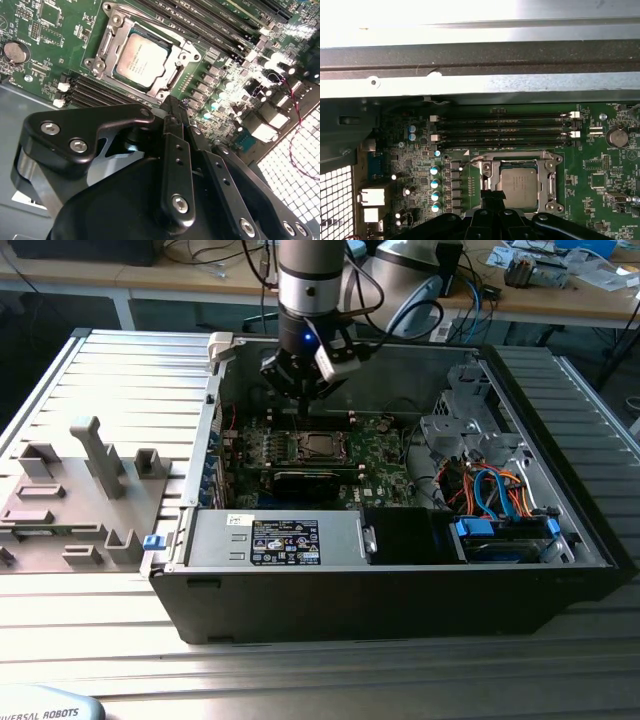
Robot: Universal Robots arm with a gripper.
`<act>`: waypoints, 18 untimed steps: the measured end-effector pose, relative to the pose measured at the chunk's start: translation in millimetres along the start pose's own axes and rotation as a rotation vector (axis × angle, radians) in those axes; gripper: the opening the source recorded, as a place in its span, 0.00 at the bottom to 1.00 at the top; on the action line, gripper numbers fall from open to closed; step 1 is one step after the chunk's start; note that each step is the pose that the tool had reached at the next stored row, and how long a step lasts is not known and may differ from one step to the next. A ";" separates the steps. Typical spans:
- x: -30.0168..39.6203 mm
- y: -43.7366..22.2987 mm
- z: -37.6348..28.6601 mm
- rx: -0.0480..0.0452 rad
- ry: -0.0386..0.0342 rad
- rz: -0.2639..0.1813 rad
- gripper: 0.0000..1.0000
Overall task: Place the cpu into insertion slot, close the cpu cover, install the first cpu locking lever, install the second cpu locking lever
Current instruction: 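Install the first cpu locking lever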
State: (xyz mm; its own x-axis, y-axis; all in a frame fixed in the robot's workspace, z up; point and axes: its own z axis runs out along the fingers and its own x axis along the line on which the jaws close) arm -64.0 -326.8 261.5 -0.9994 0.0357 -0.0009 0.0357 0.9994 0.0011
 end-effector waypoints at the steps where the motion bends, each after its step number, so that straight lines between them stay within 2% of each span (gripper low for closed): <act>1: 0.5 0.0 0.0 0.0000 0.0000 0.000 0.11; 18: 10.9 -0.4 0.0 0.0000 0.0000 0.000 0.11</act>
State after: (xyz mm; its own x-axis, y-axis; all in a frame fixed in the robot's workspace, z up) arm -74.9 -326.8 261.4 -0.9994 0.0357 -0.0010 0.0357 0.9994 0.0011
